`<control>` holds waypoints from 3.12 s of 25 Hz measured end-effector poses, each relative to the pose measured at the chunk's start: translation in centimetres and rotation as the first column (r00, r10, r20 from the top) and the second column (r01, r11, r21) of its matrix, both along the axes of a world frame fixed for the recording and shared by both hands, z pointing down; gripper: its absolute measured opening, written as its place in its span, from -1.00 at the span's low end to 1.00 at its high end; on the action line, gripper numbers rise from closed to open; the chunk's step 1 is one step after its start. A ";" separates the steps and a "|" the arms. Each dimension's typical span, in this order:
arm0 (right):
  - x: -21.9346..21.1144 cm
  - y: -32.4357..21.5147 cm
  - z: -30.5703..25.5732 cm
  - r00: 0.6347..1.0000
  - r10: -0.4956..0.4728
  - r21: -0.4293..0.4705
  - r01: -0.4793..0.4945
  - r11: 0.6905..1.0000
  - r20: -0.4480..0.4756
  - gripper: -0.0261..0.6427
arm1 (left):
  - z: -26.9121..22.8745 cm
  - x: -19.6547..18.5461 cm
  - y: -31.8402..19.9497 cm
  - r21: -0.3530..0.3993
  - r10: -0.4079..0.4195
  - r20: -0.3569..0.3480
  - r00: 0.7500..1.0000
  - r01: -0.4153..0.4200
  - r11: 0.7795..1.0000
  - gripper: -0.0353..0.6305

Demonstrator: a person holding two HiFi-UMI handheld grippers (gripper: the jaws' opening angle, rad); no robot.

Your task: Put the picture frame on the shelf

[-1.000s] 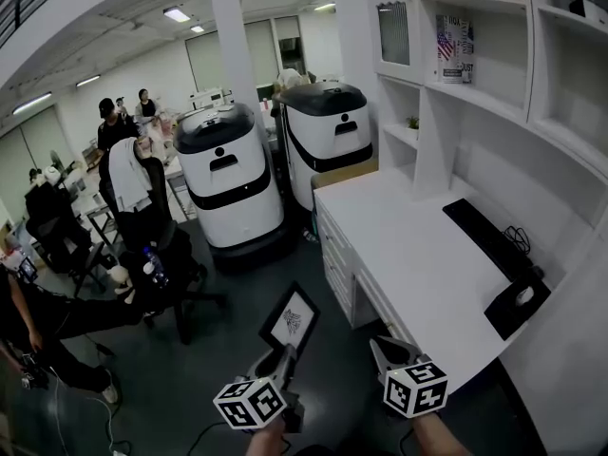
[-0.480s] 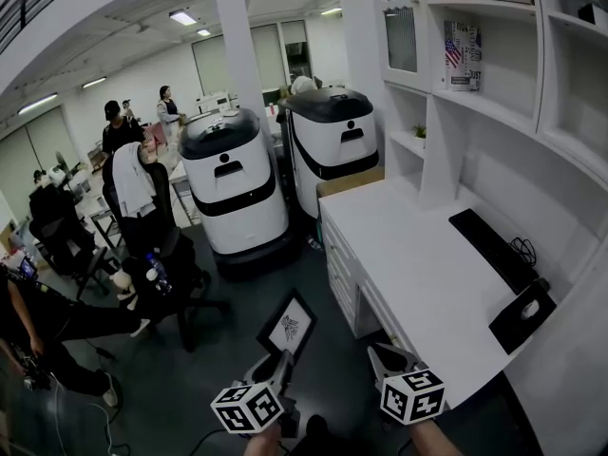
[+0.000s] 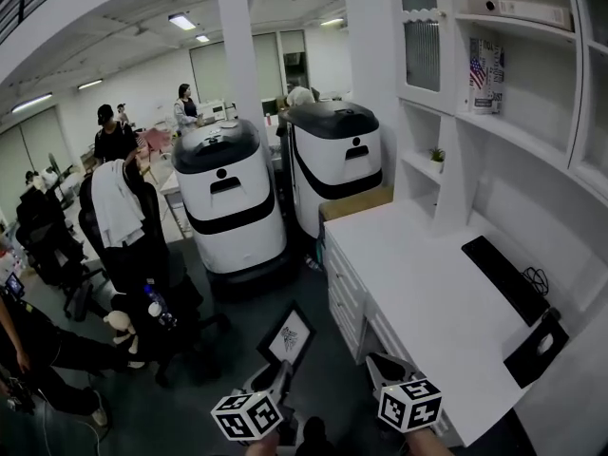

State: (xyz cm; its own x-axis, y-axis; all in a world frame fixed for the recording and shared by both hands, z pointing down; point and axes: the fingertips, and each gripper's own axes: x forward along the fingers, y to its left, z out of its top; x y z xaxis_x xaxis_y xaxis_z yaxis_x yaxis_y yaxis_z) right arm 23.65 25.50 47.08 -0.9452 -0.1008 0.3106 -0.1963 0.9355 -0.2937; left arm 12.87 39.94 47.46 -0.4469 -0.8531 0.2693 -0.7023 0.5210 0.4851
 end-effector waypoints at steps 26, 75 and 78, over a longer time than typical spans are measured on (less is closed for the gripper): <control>-15.9 -13.3 -1.2 0.954 0.298 0.020 -0.297 0.955 -0.036 -0.92 | -0.2 -20.4 -15.4 0.020 0.240 -0.040 0.970 -0.239 0.971 -0.69; -28.5 -42.2 -2.0 0.746 0.665 0.062 -0.662 0.747 -0.039 -0.92 | 1.2 -34.1 -53.6 -0.042 0.682 -0.062 0.729 -0.685 0.728 -0.69; -28.7 -42.8 -2.2 0.723 0.690 0.059 -0.688 0.723 -0.030 -0.92 | 1.5 -34.1 -55.2 -0.049 0.705 -0.056 0.707 -0.707 0.705 -0.69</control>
State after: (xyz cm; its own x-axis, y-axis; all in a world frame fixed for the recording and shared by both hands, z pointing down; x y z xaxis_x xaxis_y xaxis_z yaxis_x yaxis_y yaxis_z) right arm -5.09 -17.25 44.90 -0.5945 -0.7322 0.3323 -0.8040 0.5476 -0.2319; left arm -21.22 -15.25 48.97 0.2887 -0.8967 0.3356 -0.8628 -0.0918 0.4971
